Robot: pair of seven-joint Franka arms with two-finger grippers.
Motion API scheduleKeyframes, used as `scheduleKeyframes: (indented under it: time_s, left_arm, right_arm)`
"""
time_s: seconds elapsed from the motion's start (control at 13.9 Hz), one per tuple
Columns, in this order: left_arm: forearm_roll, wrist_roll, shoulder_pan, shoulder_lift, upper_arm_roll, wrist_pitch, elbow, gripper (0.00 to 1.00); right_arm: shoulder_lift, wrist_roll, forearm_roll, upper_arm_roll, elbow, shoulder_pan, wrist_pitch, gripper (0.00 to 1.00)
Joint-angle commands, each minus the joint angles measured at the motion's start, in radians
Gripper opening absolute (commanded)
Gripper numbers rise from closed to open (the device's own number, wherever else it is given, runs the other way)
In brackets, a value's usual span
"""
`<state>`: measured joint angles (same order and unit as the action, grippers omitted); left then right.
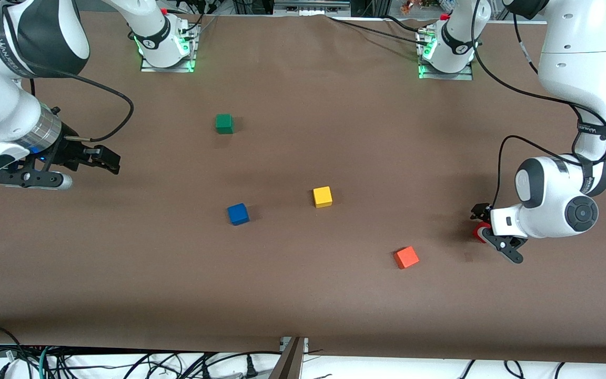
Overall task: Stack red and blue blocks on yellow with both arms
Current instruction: 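Close the left gripper on the red cube and lift it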
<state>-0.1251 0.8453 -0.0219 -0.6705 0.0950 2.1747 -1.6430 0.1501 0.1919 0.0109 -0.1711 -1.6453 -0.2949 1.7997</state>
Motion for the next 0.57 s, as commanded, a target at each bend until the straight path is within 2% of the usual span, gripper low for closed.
scheduleKeyframes:
  time_s: [0.0,0.29,0.36,0.43,0.5]
  left_arm:
    - [-0.025,0.072,0.02,0.04,-0.009,0.08,-0.092,1.0]
    - [-0.025,0.072,0.019,0.04,-0.009,0.096,-0.101,0.98]
    - [-0.025,0.072,0.019,0.042,-0.009,0.094,-0.104,0.67]
    - [-0.027,0.063,0.019,0.04,-0.009,0.094,-0.109,0.22]
    - [-0.028,0.057,0.02,0.04,-0.009,0.094,-0.109,0.04]
  right_arm:
    - [-0.006,0.003,-0.012,0.005,-0.004,0.002,-0.005,1.0]
    - [-0.006,0.004,-0.012,0.005,-0.004,0.002,-0.005,1.0]
    - [-0.006,0.003,-0.012,0.005,-0.004,0.002,-0.005,1.0]
    - [-0.006,0.003,-0.012,0.005,-0.004,0.002,-0.005,1.0]
    - [-0.006,0.003,-0.012,0.005,-0.004,0.002,-0.005,1.0]
